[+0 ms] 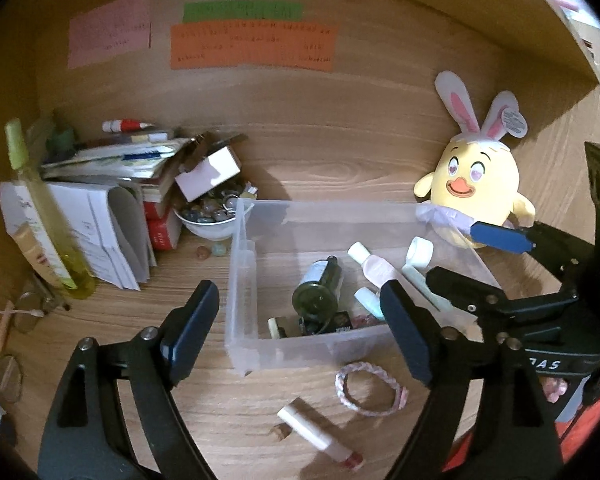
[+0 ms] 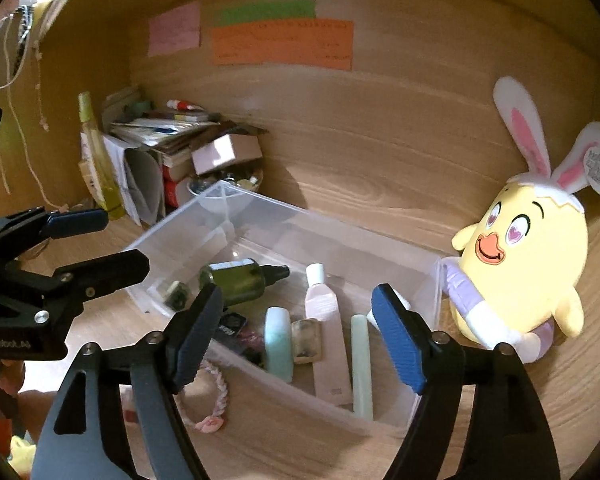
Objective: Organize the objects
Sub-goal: 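Open both grippers to drop the comb block and green bottle into the bin, then withdraw both grippers from the bin toward the hair tie and lipstick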
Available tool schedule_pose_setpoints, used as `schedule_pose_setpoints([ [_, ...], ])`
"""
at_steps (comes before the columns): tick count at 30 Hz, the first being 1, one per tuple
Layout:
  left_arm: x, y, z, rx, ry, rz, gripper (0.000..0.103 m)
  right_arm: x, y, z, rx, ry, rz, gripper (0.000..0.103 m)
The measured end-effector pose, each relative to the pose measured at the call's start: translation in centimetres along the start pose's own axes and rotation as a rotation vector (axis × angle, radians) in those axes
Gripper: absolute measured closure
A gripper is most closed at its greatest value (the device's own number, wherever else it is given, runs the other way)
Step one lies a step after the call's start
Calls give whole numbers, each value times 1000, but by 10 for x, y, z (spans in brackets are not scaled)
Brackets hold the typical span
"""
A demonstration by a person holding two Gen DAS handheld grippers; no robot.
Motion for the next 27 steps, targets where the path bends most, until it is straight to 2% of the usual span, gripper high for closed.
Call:
schedule_pose_setpoints([
  [4,4,10,-6,-4,-4,4,18,4,16,-5,-24,0,6,21],
  [6,6,14,-10,-1,-6,9,12,5,22,-7,-28,-4,18,20],
  [12,9,22,-25,14,-20,26,12,10,34,-20,-29,-7,35,18],
  [27,18,5,-77,126,-36,14,12,25,13,-63,82,29,72,18],
])
Point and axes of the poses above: each gripper's, at about its wrist camera, not at the fingertips, and y roughly against the way its jaws point, x to its left, z to its top, the point moved 4 cm from there along -y, roughly the way its jaws point, and after that the axes turned 8 degrees about -y, right-handed, at the moved point
